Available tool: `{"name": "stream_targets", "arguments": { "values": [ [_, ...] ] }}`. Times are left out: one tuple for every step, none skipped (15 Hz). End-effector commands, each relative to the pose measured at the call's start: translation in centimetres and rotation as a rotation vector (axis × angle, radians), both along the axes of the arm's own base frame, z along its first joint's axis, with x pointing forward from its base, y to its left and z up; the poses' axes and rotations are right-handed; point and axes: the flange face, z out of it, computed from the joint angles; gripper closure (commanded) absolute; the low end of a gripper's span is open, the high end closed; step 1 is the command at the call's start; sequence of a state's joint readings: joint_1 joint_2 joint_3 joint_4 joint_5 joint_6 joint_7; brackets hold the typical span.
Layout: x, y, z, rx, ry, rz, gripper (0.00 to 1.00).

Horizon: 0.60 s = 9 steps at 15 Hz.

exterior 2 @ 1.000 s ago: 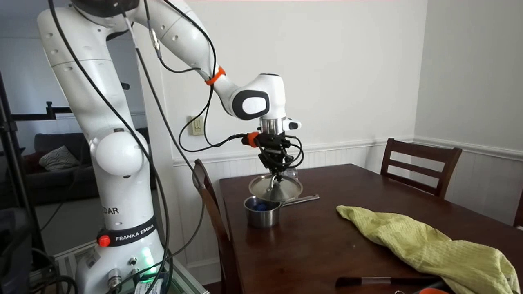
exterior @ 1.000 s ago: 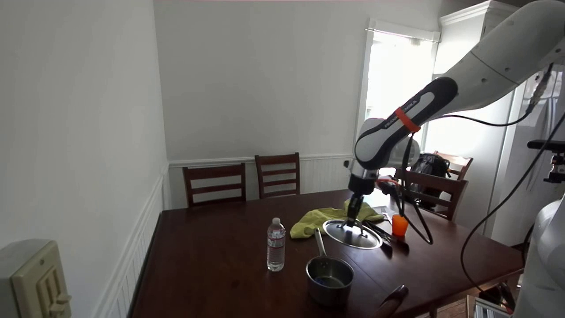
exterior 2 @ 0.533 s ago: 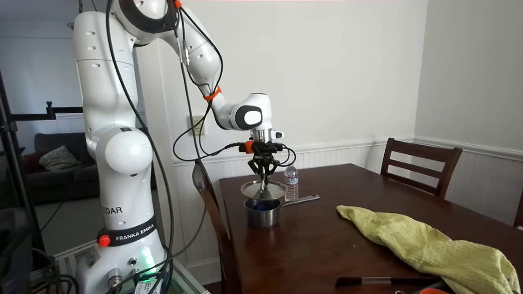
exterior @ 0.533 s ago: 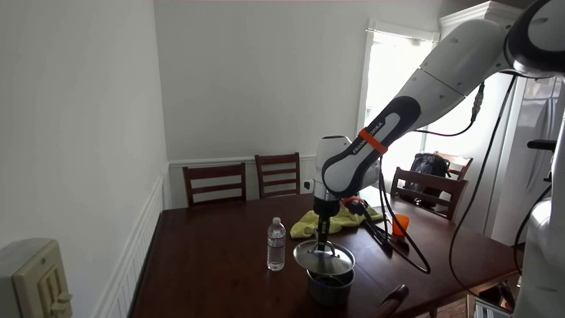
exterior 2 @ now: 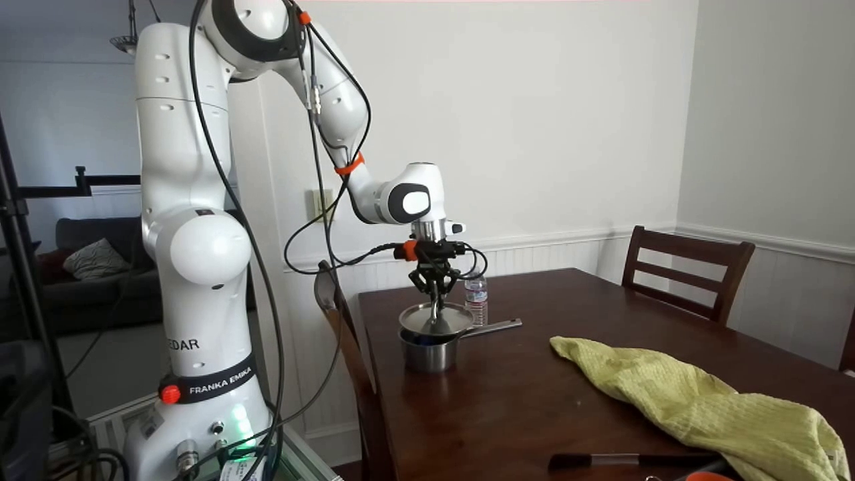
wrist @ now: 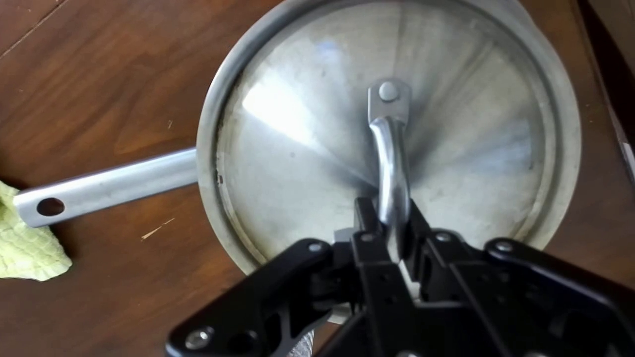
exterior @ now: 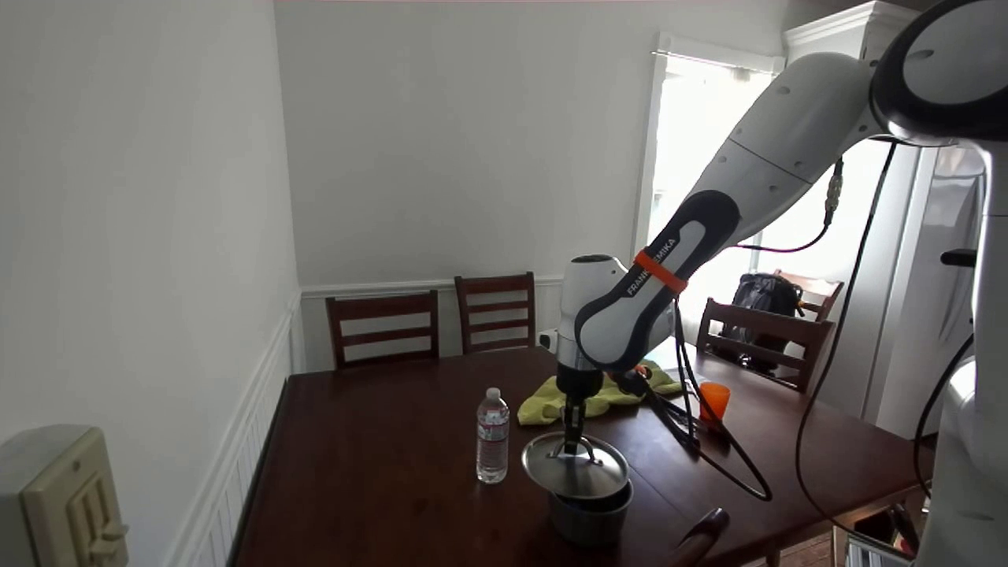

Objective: Put the lid on the pot

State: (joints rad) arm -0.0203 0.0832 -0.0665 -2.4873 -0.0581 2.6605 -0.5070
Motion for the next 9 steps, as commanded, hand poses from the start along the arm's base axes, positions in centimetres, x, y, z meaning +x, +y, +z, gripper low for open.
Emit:
{"name": "stream_targets", "arguments": {
  "values": [
    [-0.8, 0.3, 0.2, -0.015, -0.014, 0.011, 0.96],
    [-1.0, 0.4, 0.1, -0.015, -0.012, 0.009, 0.96],
    [-1.1, 0.5, 0.0, -0.015, -0.012, 0.009, 0.96],
    [-1.4, 0.6, -0.1, -0.015, -0.011, 0.008, 0.96],
    [-1.7, 0.6, -0.2, -0.014, -0.011, 0.006, 0.96],
    [-2.0, 0.7, -0.4, -0.014, -0.012, 0.005, 0.96],
    [-2.3, 0.8, -0.6, -0.015, -0.013, 0.004, 0.96],
    [-2.6, 0.8, -0.7, -0.017, -0.018, 0.001, 0.96],
    [-3.0, 0.9, -0.8, -0.020, -0.026, -0.002, 0.96]
  ]
}}
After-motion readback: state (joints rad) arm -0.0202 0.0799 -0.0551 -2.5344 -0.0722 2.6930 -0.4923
